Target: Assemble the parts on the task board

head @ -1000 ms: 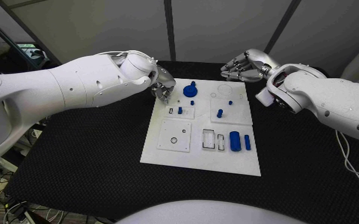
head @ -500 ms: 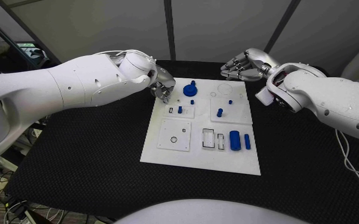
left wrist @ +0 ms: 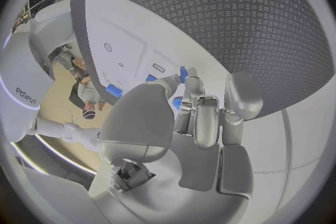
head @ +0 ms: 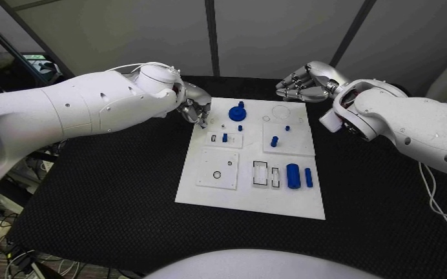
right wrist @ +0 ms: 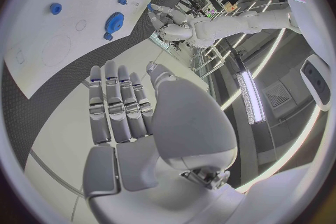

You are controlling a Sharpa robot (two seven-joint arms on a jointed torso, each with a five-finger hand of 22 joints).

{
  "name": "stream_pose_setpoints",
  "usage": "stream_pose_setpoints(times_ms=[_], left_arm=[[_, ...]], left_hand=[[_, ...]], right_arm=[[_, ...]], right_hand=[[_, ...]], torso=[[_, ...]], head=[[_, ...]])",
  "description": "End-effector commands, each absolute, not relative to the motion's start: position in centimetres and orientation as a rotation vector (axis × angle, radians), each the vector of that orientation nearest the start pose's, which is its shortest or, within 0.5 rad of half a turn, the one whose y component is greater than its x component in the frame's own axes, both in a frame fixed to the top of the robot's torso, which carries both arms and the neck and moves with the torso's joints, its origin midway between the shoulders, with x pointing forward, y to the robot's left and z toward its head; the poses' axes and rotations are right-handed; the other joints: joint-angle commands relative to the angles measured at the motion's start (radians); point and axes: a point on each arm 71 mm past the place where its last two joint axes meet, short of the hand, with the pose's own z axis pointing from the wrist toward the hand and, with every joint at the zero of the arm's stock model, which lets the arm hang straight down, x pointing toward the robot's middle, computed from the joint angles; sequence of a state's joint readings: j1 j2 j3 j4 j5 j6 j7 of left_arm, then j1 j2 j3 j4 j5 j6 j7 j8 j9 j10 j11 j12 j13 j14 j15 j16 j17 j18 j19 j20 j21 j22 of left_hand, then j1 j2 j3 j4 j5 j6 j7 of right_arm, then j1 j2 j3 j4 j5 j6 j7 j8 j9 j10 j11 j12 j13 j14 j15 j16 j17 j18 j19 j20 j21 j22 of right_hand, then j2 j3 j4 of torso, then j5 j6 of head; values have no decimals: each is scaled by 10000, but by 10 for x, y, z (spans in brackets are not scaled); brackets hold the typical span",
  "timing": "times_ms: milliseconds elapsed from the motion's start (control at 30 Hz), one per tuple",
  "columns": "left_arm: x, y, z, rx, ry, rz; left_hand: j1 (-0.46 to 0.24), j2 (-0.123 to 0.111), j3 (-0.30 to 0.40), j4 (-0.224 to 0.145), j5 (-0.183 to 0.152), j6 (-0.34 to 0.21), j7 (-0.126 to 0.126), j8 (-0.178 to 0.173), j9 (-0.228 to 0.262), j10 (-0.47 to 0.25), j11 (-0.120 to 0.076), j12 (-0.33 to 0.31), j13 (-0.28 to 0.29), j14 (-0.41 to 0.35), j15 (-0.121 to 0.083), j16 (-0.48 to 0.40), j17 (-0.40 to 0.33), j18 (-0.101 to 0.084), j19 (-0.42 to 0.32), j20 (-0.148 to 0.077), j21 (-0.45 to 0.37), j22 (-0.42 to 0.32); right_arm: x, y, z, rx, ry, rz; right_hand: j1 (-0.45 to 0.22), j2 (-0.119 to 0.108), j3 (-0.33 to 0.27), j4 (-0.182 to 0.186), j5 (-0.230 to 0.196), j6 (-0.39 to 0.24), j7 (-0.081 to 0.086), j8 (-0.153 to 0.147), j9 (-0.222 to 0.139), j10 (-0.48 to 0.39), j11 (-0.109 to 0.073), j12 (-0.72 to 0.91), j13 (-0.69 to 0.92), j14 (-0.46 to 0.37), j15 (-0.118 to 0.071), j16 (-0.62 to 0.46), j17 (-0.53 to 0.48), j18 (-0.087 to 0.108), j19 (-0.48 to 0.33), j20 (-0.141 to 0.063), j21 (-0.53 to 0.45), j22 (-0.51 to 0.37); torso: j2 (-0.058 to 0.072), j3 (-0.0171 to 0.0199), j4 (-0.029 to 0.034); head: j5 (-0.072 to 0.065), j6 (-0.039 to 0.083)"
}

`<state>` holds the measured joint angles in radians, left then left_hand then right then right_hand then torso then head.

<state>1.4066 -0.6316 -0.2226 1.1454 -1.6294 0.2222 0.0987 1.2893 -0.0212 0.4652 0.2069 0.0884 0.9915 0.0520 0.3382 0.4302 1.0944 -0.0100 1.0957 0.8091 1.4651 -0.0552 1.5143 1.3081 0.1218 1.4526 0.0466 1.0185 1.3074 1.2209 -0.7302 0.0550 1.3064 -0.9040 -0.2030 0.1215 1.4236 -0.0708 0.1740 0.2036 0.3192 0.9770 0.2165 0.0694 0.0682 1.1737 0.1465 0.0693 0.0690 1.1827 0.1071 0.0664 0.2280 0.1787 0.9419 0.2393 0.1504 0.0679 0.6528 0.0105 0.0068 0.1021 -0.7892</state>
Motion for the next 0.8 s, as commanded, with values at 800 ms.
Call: stream_pose_setpoints(times_ms=[800], left_arm=[[511, 240, -184, -6067, 19879, -5032]], left_hand=[[-2339, -1124, 4251, -2602, 946, 127, 12, 1356, 888, 1264, -91, 737, 760, 1057, -179, 565, 2627, -756, 672, -137, 2805, 2032]], right_arm=[[538, -209, -155, 2847, 16673, 10378]], right_hand=[[31, 76, 87, -4, 49, -65, -32, 31, 13, -65, -8, 45, -5, -68, -32, -8, -19, 60, 94, 13, -72, -1]], torso=[[-121, 89, 141]], head=[[65, 6]])
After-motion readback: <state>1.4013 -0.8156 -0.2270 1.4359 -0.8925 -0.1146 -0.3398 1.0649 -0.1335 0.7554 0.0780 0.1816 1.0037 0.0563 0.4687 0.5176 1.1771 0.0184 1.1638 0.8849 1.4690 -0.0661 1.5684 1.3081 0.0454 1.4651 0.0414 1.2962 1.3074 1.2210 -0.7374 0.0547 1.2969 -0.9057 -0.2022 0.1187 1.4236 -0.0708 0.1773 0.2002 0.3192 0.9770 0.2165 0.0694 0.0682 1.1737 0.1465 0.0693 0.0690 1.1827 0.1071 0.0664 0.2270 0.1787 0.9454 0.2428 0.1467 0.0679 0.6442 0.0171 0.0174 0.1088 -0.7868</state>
